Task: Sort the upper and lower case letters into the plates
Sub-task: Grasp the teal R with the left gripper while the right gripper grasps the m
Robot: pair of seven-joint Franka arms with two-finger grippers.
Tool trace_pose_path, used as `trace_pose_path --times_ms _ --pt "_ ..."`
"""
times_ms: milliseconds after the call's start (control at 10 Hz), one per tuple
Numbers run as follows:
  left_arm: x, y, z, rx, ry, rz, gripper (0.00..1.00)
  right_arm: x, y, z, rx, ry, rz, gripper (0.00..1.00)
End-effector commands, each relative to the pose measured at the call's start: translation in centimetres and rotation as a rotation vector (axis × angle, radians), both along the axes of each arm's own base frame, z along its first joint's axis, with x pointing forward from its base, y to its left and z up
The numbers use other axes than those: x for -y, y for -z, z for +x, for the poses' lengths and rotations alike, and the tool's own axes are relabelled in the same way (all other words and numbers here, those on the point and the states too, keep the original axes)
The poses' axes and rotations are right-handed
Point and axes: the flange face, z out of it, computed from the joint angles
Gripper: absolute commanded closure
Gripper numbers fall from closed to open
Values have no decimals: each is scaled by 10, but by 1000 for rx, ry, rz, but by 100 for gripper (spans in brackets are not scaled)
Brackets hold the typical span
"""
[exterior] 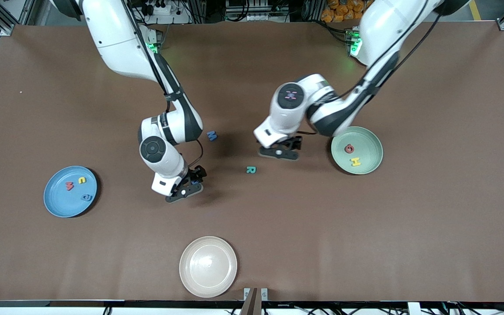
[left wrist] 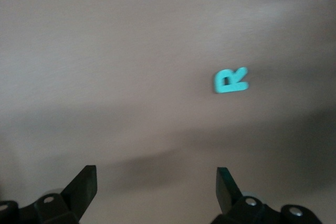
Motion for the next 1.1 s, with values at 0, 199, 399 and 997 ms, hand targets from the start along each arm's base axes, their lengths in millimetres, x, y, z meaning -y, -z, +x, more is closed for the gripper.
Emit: trace_pose_path --times_ms 0,199,399,997 --pt "29 15 18 110 60 33 0 -6 -2 6 3 6 23 0" --pt "63 10 26 137 41 -29 0 -5 -2 6 10 -24 8 82" --pt "71 17 47 208 109 -107 0 -5 0 4 4 -25 5 99" --pt "85 44 28 204 175 -143 0 24 -28 20 21 20 5 100"
